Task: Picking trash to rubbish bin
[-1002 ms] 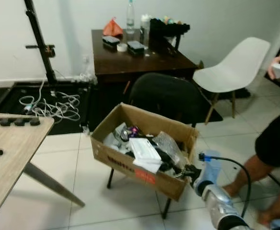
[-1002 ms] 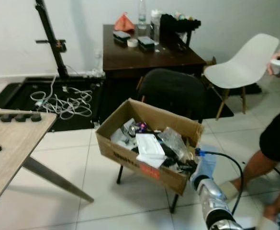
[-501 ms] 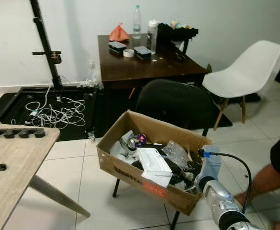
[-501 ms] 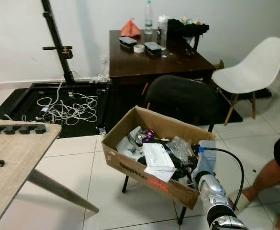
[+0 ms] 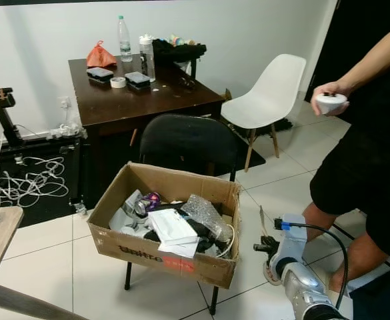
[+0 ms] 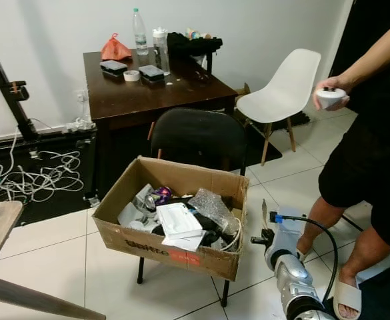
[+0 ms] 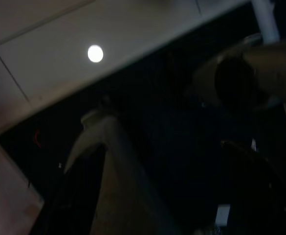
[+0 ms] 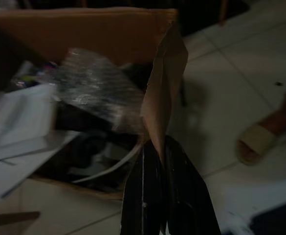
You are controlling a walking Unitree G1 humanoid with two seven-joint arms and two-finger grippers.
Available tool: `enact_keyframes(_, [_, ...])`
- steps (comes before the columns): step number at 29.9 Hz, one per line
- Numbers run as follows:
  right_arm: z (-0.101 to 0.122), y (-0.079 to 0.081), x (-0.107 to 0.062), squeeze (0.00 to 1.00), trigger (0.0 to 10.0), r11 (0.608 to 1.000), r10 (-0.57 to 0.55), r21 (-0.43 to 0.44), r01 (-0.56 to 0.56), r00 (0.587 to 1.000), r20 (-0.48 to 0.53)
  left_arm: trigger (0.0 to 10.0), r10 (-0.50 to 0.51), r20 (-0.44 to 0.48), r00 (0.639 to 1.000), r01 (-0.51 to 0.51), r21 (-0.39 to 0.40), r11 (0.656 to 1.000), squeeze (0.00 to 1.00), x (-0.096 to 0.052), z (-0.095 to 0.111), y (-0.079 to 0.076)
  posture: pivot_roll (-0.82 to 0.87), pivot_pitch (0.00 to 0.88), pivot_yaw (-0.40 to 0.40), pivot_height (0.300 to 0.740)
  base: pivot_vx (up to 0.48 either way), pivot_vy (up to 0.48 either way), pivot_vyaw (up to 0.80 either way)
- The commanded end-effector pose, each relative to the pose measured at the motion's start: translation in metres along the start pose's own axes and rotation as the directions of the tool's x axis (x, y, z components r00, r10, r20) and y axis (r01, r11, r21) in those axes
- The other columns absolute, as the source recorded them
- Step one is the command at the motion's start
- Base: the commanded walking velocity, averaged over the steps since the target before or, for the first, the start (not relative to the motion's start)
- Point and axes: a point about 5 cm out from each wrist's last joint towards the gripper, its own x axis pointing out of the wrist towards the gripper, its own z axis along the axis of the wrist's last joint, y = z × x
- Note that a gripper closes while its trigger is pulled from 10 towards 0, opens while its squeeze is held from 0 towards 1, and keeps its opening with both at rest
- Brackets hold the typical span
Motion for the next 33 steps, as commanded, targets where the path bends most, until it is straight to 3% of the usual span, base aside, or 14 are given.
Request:
enact_keyframes(1, [-0.001,0.007,0.001,0.0,10.0,0.999,0.034,0.001,-0.034,0.999,0.01,10.0,0.01,-0.039,0.999,-0.01,0.015,1.0,0.0,-0.004,-0.009,0.006,-0.15,0.152,0.062,0.74,0.0,0.0,0.0])
enact_keyframes(3, [0.0,0.012,0.002,0.0,10.0,0.998,0.058,0.001,-0.058,0.998,0.016,10.0,0.011,-0.041,0.999,-0.01,0.018,1.0,0.0,-0.004,-0.01,0.007,-0.15,0.154,0.064,0.74,0.0,0.0,0.0])
enact_keyframes(6, [0.003,0.039,0.007,0.0,10.0,0.99,0.142,-0.004,-0.142,0.989,0.036,10.0,0.014,-0.05,0.999,-0.013,0.025,1.0,0.0,-0.007,-0.014,0.012,-0.14,0.199,0.086,0.74,0.0,0.0,0.0])
enact_keyframes(7, [0.003,0.039,0.007,0.0,10.0,0.99,0.142,-0.004,-0.142,0.989,0.036,10.0,0.014,-0.05,0.999,-0.013,0.025,1.0,0.0,-0.007,-0.014,0.012,-0.14,0.199,0.086,0.74,0.0,0.0,0.0])
enact_keyframes(9, [0.005,0.063,0.01,0.0,10.0,0.978,0.21,-0.005,-0.21,0.976,0.052,10.0,0.016,-0.062,0.998,-0.014,0.034,0.999,0.0,-0.011,-0.021,0.017,-0.13,0.241,0.103,0.74,0.0,0.0,0.0])
enact_keyframes(17, [0.017,0.092,0.014,0.0,10.0,0.959,0.282,0.002,-0.284,0.954,0.103,10.0,0.025,-0.109,0.994,-0.019,0.053,0.998,0.0,-0.025,-0.042,0.032,-0.12,0.324,0.149,0.74,0.0,0.0,0.0])
enact_keyframes(23, [0.025,0.094,0.017,0.0,10.0,0.96,0.275,0.008,-0.278,0.953,0.125,10.0,0.034,-0.116,0.993,-0.029,0.051,0.998,0.0,-0.03,-0.045,0.039,-0.11,0.349,0.158,0.74,0.0,0.0,0.0])
enact_keyframes(28, [0.032,0.076,0.019,0.0,10.0,0.985,0.167,0.009,-0.17,0.976,0.138,10.0,0.035,-0.094,0.995,-0.03,0.049,0.998,0.0,-0.03,-0.039,0.043,-0.11,0.356,0.161,0.74,0.0,0.0,0.0])
enact_keyframes(33, [0.034,0.048,0.019,0.0,10.0,0.998,0.058,0.003,-0.059,0.991,0.124,10.0,0.015,-0.067,0.998,-0.012,0.056,0.998,0.0,-0.025,-0.03,0.038,-0.11,0.352,0.161,0.74,0.0,0.0,0.0])
